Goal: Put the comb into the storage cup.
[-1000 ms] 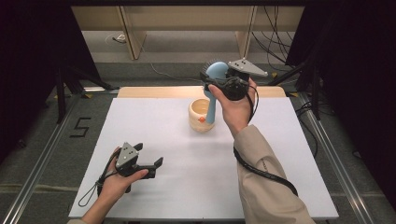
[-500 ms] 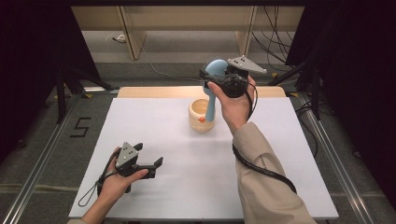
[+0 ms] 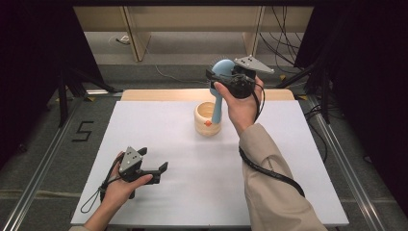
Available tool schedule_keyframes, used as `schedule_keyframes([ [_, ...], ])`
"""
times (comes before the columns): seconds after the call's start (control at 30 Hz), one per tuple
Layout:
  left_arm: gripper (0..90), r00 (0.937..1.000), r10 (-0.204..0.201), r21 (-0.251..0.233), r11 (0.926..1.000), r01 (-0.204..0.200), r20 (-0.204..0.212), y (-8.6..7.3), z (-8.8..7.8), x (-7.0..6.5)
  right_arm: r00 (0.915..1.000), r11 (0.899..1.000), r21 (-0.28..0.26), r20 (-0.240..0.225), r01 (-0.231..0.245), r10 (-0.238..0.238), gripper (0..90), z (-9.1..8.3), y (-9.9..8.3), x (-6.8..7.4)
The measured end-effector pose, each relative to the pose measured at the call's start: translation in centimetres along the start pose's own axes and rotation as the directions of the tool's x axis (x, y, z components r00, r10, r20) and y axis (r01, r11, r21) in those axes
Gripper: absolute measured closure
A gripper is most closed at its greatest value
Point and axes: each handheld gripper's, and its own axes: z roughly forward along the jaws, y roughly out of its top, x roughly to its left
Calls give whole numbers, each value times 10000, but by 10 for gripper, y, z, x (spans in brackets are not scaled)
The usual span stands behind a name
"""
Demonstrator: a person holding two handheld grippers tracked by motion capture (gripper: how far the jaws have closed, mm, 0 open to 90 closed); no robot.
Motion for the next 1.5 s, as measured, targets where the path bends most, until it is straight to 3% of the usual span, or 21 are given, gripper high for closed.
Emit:
schedule_keyframes([
  [1.5,46,10000,-55,22,10000,55,2,0,0,1,9994,9998,-195,358,2,5,214,24,5,-4],
])
